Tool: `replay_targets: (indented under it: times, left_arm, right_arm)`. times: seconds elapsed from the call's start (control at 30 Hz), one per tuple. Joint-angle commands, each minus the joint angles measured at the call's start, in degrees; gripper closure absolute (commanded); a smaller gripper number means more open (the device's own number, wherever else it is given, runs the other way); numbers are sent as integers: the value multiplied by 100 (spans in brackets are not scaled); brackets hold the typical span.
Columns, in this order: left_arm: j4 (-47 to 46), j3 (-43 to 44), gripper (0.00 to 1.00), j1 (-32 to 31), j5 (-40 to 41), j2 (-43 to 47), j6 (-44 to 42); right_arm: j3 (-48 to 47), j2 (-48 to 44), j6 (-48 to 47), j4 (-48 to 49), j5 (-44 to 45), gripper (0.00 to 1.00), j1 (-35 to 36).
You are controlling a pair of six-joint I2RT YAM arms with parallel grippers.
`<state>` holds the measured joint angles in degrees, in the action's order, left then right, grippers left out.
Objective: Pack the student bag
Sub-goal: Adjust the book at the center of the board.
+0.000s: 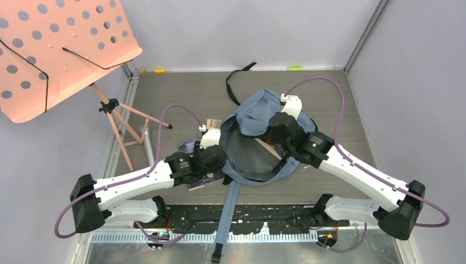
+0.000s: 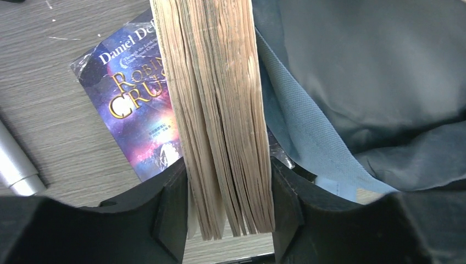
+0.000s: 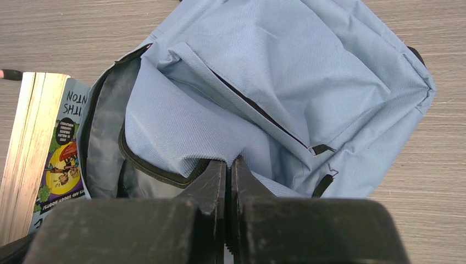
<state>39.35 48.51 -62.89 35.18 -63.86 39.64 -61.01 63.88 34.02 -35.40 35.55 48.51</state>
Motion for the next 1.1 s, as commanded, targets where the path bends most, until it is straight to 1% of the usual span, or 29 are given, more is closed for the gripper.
replay_targets:
  times: [0.0, 0.13, 0.23, 0.27, 0.37, 0.43, 0.6, 0.73, 0.83, 1.07]
  left_arm:
    - [-116, -68, 47, -13, 545, -55, 86]
    - [-288, -90, 42, -6, 705, -85, 145]
    - [-620, -160, 41, 84, 522, -102, 9]
    - [-725, -170, 41, 135, 426, -105, -59]
    - [-973, -155, 47, 298, 227, -97, -231]
    - [-1039, -128, 48, 508, 60, -91, -281]
    - [-1186, -69, 49, 1400, -826, -265, -364]
    - [-1317, 128, 49, 1603, -1107, -654, -692]
    - [-1327, 340, 50, 1778, -1318, -967, -834]
    - [-1483, 598, 53, 2239, -1741, -1396, -928]
  right_arm:
    - [-36, -185, 82, 324, 117, 100, -33]
    - [-26, -154, 95, 339, 64, 100, -35]
    - [-25, -121, 96, 357, 50, 100, -30]
    - [-31, -110, 96, 362, 40, 100, -33]
    - [-33, -104, 103, 376, 19, 100, -30]
    - [-33, -104, 105, 375, 10, 100, -34]
    - [-33, -99, 105, 379, -4, 99, -35]
    - [-29, -87, 92, 380, 8, 100, -28]
    - [-10, -101, 90, 379, 26, 100, -37]
    - [-15, -121, 70, 361, 57, 100, -33]
